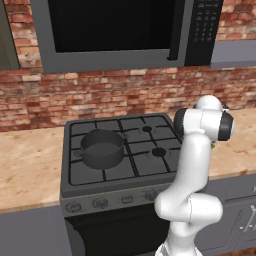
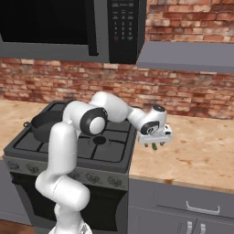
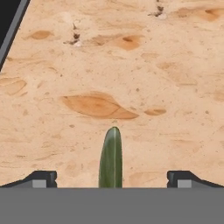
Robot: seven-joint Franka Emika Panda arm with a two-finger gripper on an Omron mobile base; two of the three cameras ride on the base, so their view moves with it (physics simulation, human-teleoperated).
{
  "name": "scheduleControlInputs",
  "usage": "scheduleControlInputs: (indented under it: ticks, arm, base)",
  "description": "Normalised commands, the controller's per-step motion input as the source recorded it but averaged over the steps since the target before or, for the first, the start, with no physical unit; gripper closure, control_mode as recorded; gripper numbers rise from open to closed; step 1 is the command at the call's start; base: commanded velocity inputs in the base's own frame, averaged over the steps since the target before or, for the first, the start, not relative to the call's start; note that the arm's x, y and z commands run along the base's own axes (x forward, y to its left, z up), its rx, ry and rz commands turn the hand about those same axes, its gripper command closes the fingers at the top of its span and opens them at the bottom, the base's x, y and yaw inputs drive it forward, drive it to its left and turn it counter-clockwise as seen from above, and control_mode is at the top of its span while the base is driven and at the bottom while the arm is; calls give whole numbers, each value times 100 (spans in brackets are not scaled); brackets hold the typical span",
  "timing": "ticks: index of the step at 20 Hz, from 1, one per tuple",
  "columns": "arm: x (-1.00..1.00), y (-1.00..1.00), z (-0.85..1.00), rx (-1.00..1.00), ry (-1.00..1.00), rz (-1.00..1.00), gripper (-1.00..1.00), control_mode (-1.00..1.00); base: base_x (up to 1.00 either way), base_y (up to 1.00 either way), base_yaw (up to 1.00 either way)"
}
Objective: Turn on the burner for the pot on the stove. Wait thirty seconds for the pot to heat up. Then add the lemon wedge to the pot.
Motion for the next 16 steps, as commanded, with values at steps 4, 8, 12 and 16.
scheduleControlInputs:
  ticks: [4,8,12,16]
  arm:
    - [-20,0,0,0,0,0,-100,-100]
    - [-25,0,0,0,0,0,-100,-100]
    - [-1,0,0,0,0,0,-100,-100]
    - [0,0,0,0,0,0,-100,-100]
  base:
    - [0,0,0]
    - [0,0,0]
    - [0,0,0]
    - [0,0,0]
